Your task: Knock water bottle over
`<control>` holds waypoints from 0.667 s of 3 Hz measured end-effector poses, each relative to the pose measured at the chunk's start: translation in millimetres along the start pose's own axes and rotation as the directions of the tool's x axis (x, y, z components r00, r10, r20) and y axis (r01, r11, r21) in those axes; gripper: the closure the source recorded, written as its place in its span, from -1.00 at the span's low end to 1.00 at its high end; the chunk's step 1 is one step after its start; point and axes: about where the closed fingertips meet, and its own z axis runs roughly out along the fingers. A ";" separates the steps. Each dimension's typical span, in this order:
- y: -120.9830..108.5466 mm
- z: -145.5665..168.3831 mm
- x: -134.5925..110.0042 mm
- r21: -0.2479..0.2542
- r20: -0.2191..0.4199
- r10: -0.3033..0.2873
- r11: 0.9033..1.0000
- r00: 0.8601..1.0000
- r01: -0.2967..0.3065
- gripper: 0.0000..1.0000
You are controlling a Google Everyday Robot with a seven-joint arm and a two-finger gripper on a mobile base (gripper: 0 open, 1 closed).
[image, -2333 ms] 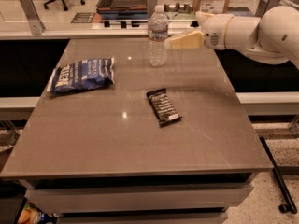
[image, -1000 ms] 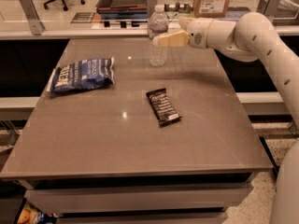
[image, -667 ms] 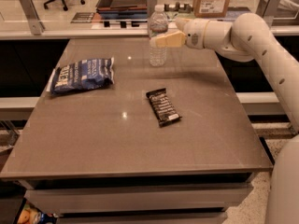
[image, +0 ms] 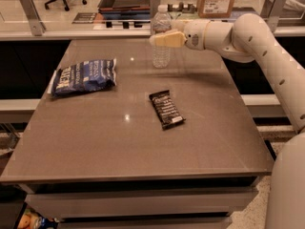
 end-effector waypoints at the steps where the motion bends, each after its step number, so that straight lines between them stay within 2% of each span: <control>1: 1.8 3.1 0.2 -0.005 0.000 0.001 1.000 1.000 -0.001 -0.19; 2: 3.5 6.2 0.4 -0.010 0.000 0.001 1.000 1.000 -0.001 0.28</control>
Offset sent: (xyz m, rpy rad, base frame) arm 0.0000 0.0033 -0.0005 0.0006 0.0009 0.0046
